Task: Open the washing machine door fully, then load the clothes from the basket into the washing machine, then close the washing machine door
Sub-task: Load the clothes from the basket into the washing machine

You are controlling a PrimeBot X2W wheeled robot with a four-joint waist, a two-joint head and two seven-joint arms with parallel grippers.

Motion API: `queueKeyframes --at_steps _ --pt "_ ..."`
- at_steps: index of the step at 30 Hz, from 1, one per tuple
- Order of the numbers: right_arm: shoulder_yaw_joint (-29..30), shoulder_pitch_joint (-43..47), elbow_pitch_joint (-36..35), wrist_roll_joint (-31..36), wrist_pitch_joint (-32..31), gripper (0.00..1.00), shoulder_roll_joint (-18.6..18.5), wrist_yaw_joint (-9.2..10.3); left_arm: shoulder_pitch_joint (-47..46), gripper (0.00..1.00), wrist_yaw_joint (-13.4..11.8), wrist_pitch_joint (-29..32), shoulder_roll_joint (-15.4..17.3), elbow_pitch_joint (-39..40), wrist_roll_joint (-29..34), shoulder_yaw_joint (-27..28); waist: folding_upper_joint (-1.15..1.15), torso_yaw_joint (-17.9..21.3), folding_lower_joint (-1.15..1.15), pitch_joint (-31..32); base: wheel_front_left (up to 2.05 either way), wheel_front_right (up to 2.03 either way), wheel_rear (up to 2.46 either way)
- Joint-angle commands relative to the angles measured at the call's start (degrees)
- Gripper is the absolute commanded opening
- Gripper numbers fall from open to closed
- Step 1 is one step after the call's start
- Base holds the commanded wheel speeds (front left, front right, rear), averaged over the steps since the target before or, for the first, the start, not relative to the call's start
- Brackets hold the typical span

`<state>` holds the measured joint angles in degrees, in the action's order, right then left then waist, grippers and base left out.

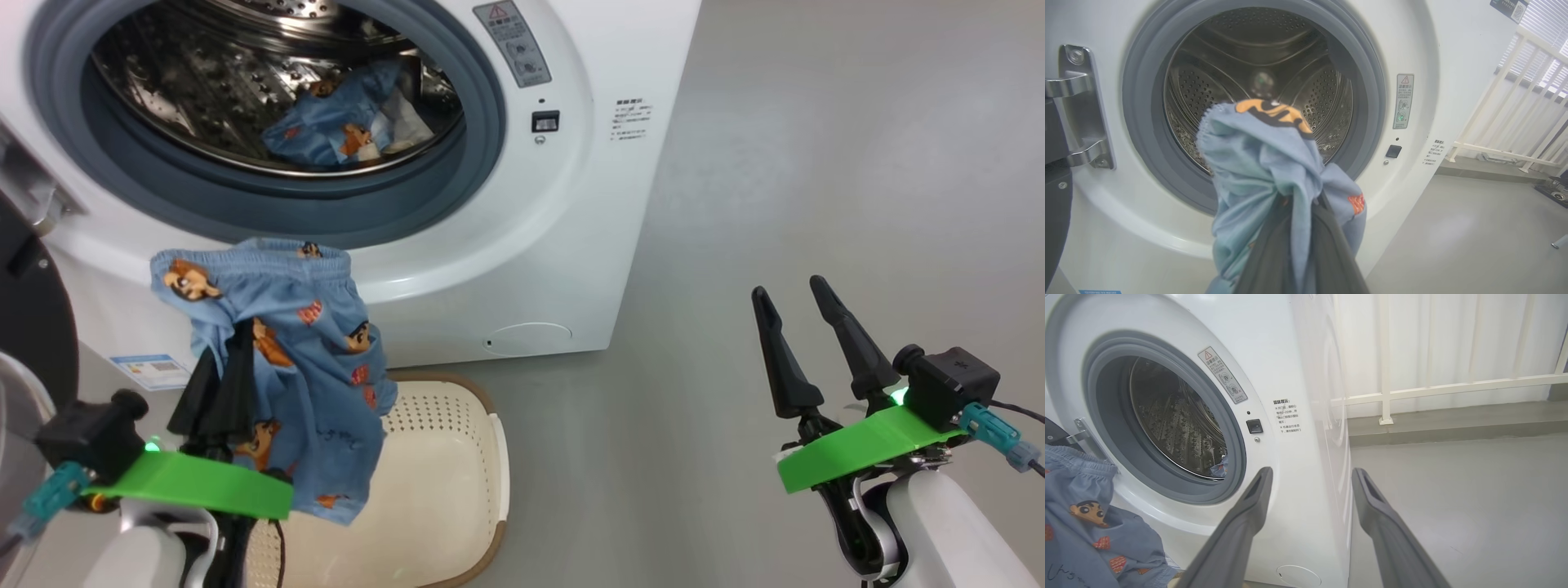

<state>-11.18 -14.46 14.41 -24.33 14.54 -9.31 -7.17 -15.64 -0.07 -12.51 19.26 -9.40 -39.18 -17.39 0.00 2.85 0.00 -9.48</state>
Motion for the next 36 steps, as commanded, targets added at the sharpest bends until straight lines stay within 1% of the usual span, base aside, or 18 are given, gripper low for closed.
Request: queueKeyframes --at_steps 1,6,12,18,24,30,36 --pt "-1.4 -0.1 -1.7 0.1 0.5 1.0 -0.3 -0.32 -3.0 0.0 -0.4 0.1 2.1 2.0 0.4 2.0 0.0 0.5 0.0 -0.5 0.0 0.0 0.0" --pt "-1.1 -0.7 -2.1 0.7 0.5 1.0 0.0 -0.32 -5.9 0.0 -0.1 1.1 2.4 1.3 0.7 1.6 0.0 1.7 0.0 -2.3 0.0 0.0 0.0" --pt "-1.2 -1.9 -3.5 2.0 0.5 1.0 1.2 -0.32 -14.0 0.0 1.9 3.0 3.2 -4.6 1.3 0.7 0.0 3.1 0.0 -6.1 0.0 0.0 0.0" --pt "-1.4 -3.1 -4.7 3.5 0.5 1.0 2.5 -0.32 -23.6 0.0 4.0 4.2 3.2 -14.1 1.5 0.1 0.0 4.4 0.0 -11.0 0.0 0.0 0.0" --pt "-1.2 -4.4 -5.6 4.7 0.5 1.0 3.7 -0.32 -34.4 0.0 5.7 3.9 3.1 -24.6 2.6 -1.3 0.0 6.0 0.0 -16.2 0.0 0.0 0.0" --pt "-1.4 -5.6 -6.7 5.7 0.5 1.0 4.9 -0.32 -45.1 0.0 6.6 3.2 3.7 -32.9 3.8 -2.2 0.0 8.4 0.0 -21.5 0.0 0.0 0.0" --pt "-2.2 -6.4 -7.8 6.4 0.5 1.0 5.9 -0.32 -55.0 0.0 7.1 3.6 5.5 -39.3 5.2 -3.5 0.0 11.5 0.0 -27.2 0.0 0.0 0.0"
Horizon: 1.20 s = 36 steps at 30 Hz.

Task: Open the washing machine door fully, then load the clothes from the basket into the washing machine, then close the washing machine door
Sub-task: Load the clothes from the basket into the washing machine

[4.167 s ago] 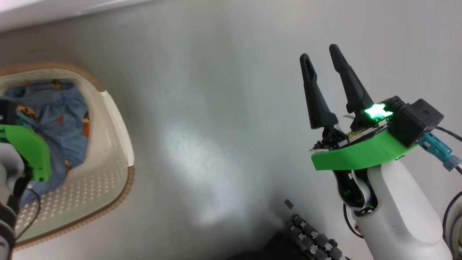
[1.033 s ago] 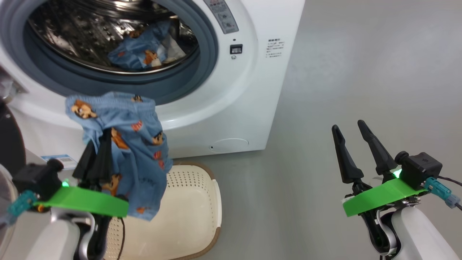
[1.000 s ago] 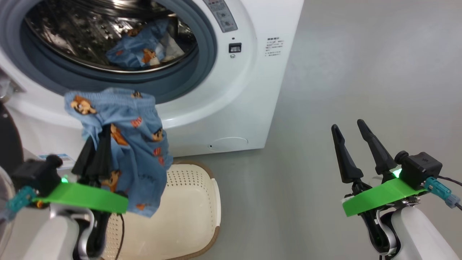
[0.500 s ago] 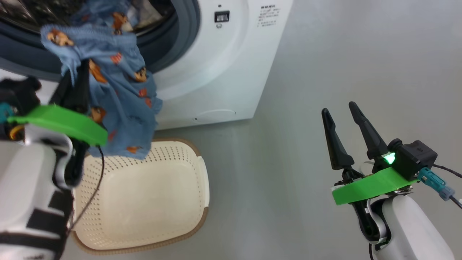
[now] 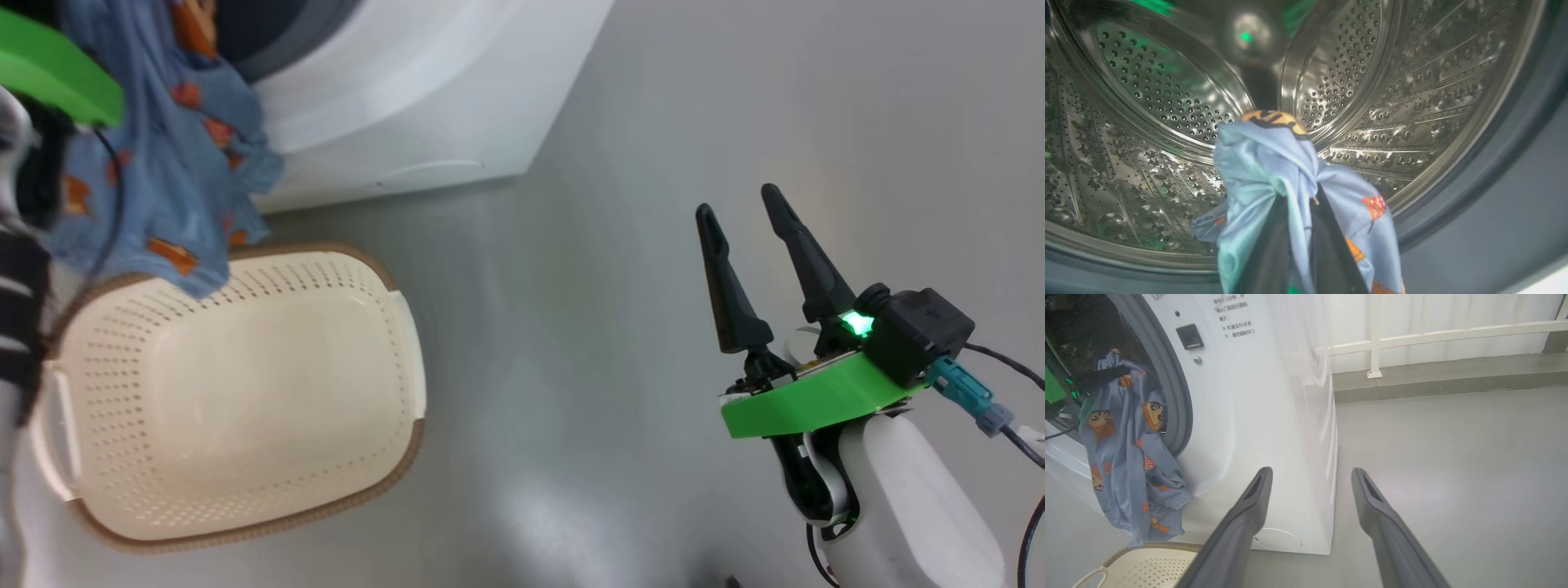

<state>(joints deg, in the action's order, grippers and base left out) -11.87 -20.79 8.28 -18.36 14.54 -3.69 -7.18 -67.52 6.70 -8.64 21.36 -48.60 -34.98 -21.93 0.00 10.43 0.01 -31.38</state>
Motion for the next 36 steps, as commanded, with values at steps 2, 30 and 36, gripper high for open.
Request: queueKeyframes --at_steps 2,30,36 --pt "-1.7 -0.1 -2.1 0.5 0.5 1.0 0.5 -0.31 -6.1 0.0 0.5 -0.2 4.1 -1.9 1.6 0.4 0.0 5.1 -0.01 -7.0 0.0 0.0 0.0" --pt "-4.8 0.4 -3.7 -3.0 0.5 1.0 0.8 -0.31 -15.2 1.0 -1.8 -3.0 5.5 -2.3 12.0 10.6 0.0 10.4 -0.01 -11.3 0.0 0.0 0.0" --pt "-4.8 -0.1 -3.1 -2.9 0.5 1.0 0.8 -0.31 -18.1 1.0 -1.5 8.4 4.3 -13.4 13.0 7.2 0.0 10.0 -0.01 -10.0 0.0 0.0 0.0"
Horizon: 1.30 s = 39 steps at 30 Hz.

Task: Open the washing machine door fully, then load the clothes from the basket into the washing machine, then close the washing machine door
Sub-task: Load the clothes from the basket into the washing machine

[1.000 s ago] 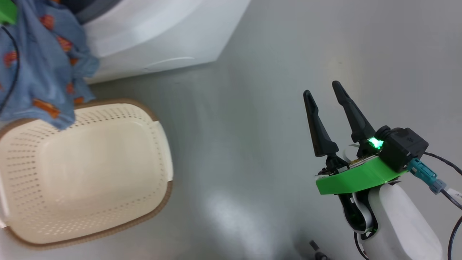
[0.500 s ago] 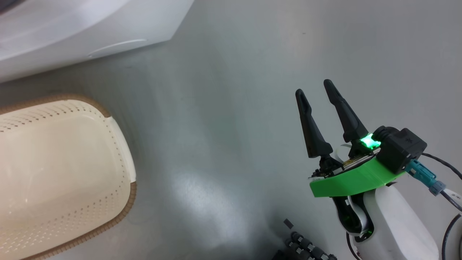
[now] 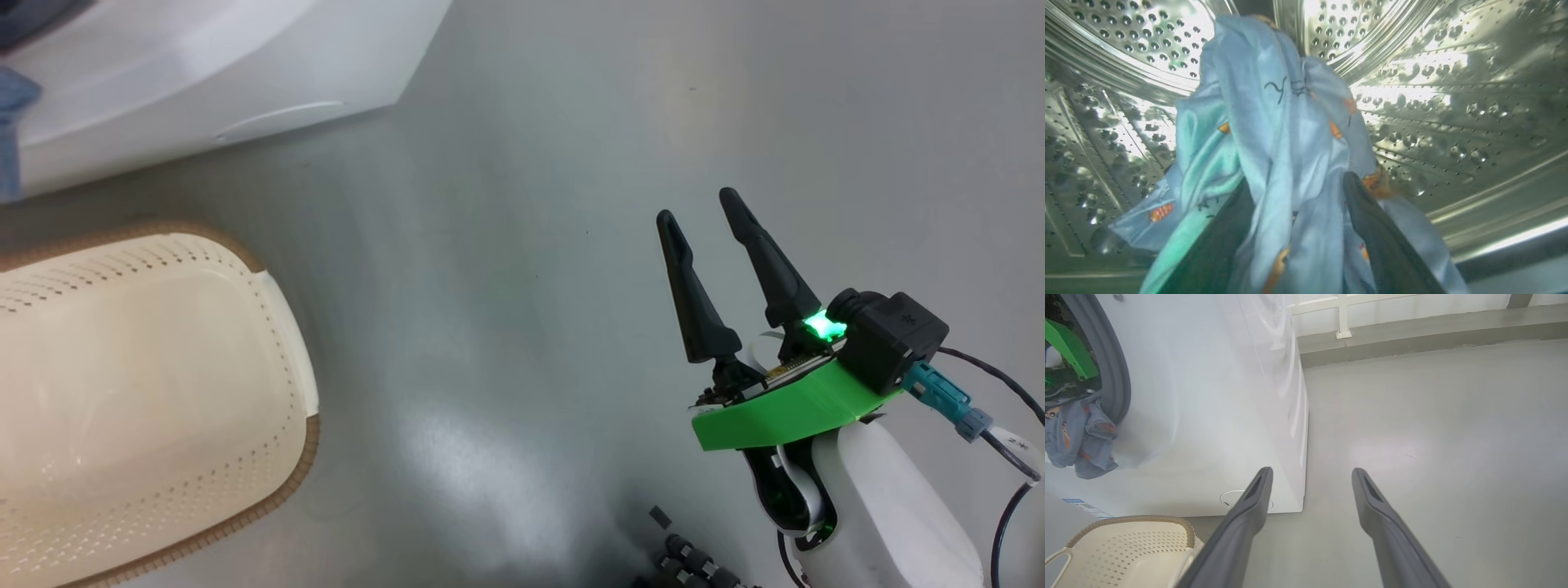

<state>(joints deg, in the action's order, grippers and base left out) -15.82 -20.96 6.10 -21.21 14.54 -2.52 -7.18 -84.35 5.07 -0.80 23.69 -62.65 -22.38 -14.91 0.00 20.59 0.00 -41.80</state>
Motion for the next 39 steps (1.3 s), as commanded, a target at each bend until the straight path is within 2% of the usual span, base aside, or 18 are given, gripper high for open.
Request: queueKeyframes --at_steps 1,4,7,14,24,31,39 --pt "-0.9 0.0 -0.8 -0.1 0.5 1.0 -0.4 -0.31 -1.6 1.0 0.1 1.9 1.7 -0.6 0.4 0.0 0.0 -0.2 0.0 0.7 0.0 0.0 0.0" --pt "-0.8 -0.1 -0.4 -0.1 0.5 1.0 -0.4 -0.31 -1.9 1.0 0.3 3.6 1.2 -3.2 0.0 -0.3 0.0 -0.5 0.0 1.6 0.0 0.0 0.0" --pt "-0.6 -0.3 -0.2 0.0 0.5 1.0 -0.4 -0.31 -1.7 1.0 0.7 2.9 0.9 -4.5 -0.7 -0.2 0.0 -0.9 0.0 2.5 0.0 0.0 0.0" --pt "-0.2 -0.8 0.6 0.3 0.5 1.0 -0.4 -0.31 0.6 1.0 1.6 -3.8 0.3 -5.5 -2.1 0.1 0.0 -2.5 0.0 5.2 0.0 0.0 0.0" --pt "1.3 -0.8 2.8 1.5 0.5 1.0 -0.4 -0.31 7.8 1.0 2.4 -11.3 -2.8 -6.0 -5.1 -0.8 0.0 -7.2 0.0 11.5 0.0 0.0 0.0" --pt "2.6 -0.1 4.5 1.7 0.5 1.0 -0.9 -0.31 17.2 1.0 2.4 -14.1 -4.9 -0.1 -7.0 -2.0 0.0 -11.1 0.0 17.7 0.0 0.0 0.0" --pt "4.1 1.9 5.0 0.6 0.5 1.0 -3.1 -0.31 31.3 1.0 2.2 -14.2 -5.7 13.5 -6.3 2.2 0.0 -14.4 0.0 23.6 0.0 0.0 0.0"
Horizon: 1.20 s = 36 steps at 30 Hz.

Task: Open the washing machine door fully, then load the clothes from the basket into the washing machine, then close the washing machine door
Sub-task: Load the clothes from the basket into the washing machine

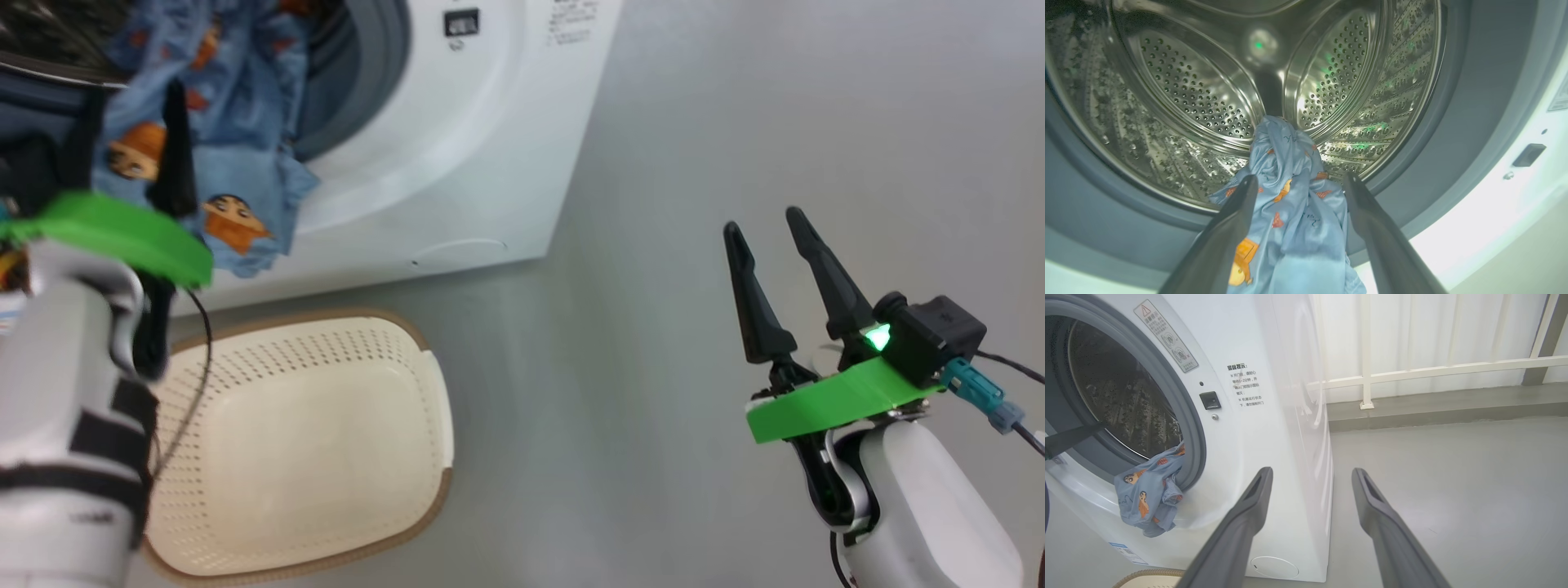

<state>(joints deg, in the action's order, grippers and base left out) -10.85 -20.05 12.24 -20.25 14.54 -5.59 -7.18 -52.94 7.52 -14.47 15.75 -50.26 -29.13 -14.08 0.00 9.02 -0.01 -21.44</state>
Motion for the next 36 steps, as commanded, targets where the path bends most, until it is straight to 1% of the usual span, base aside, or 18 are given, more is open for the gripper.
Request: queueKeyframes --at_steps 1,11,18,19,24,27,32,36 --pt "-0.8 1.2 -1.1 -0.5 0.5 1.0 -0.3 -0.31 1.7 1.0 -0.3 -0.5 2.2 2.6 0.6 1.9 0.0 -3.2 0.01 3.8 0.0 0.0 0.0" --pt "-0.1 2.8 -1.1 -1.4 0.5 1.0 -1.8 -0.31 17.7 1.0 -1.3 -0.5 1.8 17.4 2.0 7.6 0.0 -6.3 0.01 7.1 0.0 0.0 0.0" --pt "-0.1 3.5 -1.0 -1.7 0.5 1.0 -2.6 -0.31 26.6 1.0 -2.9 -0.5 0.5 27.7 3.2 11.0 0.0 -7.7 0.01 8.9 0.0 0.0 0.0" --pt "-0.1 3.5 -1.0 -1.7 0.5 1.0 -2.6 -0.31 26.6 1.0 -2.9 -0.5 0.5 27.7 3.2 11.0 0.0 -7.7 0.01 8.9 0.0 0.0 0.0" --pt "-0.4 4.1 -1.0 -2.2 0.5 1.0 -2.9 -0.31 32.9 1.0 -2.7 -0.5 -0.4 32.5 3.9 12.1 0.0 -8.0 0.01 10.2 0.0 0.0 0.0" --pt "-0.6 4.6 -1.1 -2.4 0.5 1.0 -3.3 -0.31 35.5 1.0 -3.1 -0.5 -0.6 34.2 4.2 12.7 0.0 -8.1 0.01 10.8 0.0 0.0 0.0" --pt "-1.0 5.1 -1.2 -2.6 0.5 1.0 -4.0 -0.31 38.6 1.0 -4.0 -0.5 -1.0 36.4 4.5 13.6 0.0 -8.0 0.01 11.5 0.0 0.0 0.0" --pt "-0.8 5.3 -1.5 -2.6 0.5 1.0 -4.3 -0.31 40.0 1.0 -4.1 -0.5 -1.2 37.7 4.5 14.1 0.0 -8.0 0.01 11.6 0.0 0.0 0.0"
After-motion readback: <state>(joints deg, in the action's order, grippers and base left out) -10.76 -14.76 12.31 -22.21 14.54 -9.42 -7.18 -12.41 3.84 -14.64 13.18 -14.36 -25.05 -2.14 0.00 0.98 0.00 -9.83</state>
